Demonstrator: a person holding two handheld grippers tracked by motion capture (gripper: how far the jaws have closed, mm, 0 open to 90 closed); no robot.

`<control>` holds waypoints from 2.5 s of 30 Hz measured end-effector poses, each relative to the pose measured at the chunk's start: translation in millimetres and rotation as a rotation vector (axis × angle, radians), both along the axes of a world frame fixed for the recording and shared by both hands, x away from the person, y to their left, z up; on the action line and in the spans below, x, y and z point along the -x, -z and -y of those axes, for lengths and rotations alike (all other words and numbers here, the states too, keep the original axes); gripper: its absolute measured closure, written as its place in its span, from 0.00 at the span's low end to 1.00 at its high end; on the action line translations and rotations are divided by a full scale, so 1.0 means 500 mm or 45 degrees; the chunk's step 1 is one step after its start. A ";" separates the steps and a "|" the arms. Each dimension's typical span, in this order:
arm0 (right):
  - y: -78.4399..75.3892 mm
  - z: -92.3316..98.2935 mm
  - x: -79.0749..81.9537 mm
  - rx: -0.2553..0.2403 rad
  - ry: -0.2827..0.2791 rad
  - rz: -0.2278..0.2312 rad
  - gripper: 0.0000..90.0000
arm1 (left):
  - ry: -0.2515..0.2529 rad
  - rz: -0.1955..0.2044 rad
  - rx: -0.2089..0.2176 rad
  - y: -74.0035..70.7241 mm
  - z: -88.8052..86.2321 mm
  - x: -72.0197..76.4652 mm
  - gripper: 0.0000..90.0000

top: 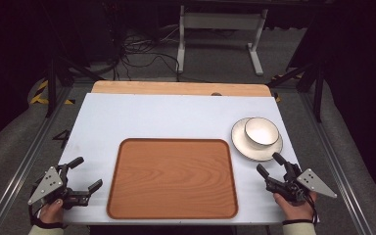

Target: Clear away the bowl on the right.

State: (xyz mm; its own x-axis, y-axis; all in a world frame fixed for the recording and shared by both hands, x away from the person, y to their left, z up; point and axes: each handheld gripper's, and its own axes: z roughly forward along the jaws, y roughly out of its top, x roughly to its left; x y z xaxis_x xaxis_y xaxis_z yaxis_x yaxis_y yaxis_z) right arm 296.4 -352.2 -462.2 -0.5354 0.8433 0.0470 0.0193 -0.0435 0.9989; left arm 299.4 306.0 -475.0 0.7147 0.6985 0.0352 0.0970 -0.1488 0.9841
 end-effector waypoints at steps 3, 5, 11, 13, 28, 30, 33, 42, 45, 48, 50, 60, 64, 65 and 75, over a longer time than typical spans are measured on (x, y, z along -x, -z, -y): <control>0.000 0.001 0.000 -0.007 0.004 0.002 0.25 | -0.003 0.009 -0.002 0.000 0.000 0.001 0.00; 0.000 0.002 0.000 -0.012 0.006 0.001 0.25 | -0.004 0.008 0.003 0.000 0.000 0.001 0.00; 0.000 0.003 0.000 -0.019 0.010 -0.006 0.23 | -0.004 0.010 0.005 0.000 -0.001 0.001 0.00; 0.000 0.002 0.000 -0.019 0.010 -0.009 0.23 | -0.002 0.010 0.004 0.000 -0.001 0.001 0.00; -0.012 -0.003 -0.006 0.016 0.031 -0.020 0.31 | -0.004 0.011 0.005 0.000 -0.001 0.001 0.00; -0.022 -0.004 -0.009 0.008 0.025 -0.018 0.32 | -0.004 0.010 0.008 0.001 -0.001 0.002 0.00; -0.041 -0.004 -0.015 0.018 0.028 -0.017 0.32 | -0.004 0.006 0.011 0.001 -0.001 0.001 0.00; -0.090 -0.012 -0.035 0.047 -0.005 -0.047 0.32 | 0.003 -0.009 0.013 0.000 -0.001 -0.001 0.00; -0.110 -0.014 -0.042 0.071 -0.009 -0.043 0.33 | 0.003 -0.010 0.014 0.000 -0.001 -0.001 0.00; -0.125 -0.016 -0.045 0.082 -0.015 -0.043 0.33 | 0.004 -0.011 0.014 0.000 -0.001 -0.001 0.00; -0.134 -0.018 -0.050 0.089 -0.018 -0.037 0.33 | 0.005 -0.010 0.018 0.000 -0.001 -0.002 0.00; -0.164 -0.016 -0.075 0.103 -0.025 -0.041 0.33 | 0.009 -0.017 -0.001 -0.001 -0.002 -0.004 0.00; -0.173 -0.009 -0.086 0.097 -0.010 -0.058 0.33 | 0.009 -0.020 0.004 -0.001 -0.001 -0.005 0.00; -0.175 -0.006 -0.090 0.104 0.000 -0.059 0.33 | 0.012 -0.024 0.004 -0.001 -0.001 -0.005 0.00; -0.191 0.010 -0.136 0.143 0.058 -0.116 0.33 | 0.012 -0.026 0.005 -0.001 -0.001 -0.005 0.00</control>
State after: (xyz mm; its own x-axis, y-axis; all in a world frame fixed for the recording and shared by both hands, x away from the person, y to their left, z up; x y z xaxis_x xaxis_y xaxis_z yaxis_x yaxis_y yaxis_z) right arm 364.5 -357.3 -366.6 -0.4944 0.8693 -0.0023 0.1109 0.0657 0.9917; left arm 301.8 306.7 -474.5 0.7218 0.6919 0.0180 0.1157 -0.1462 0.9825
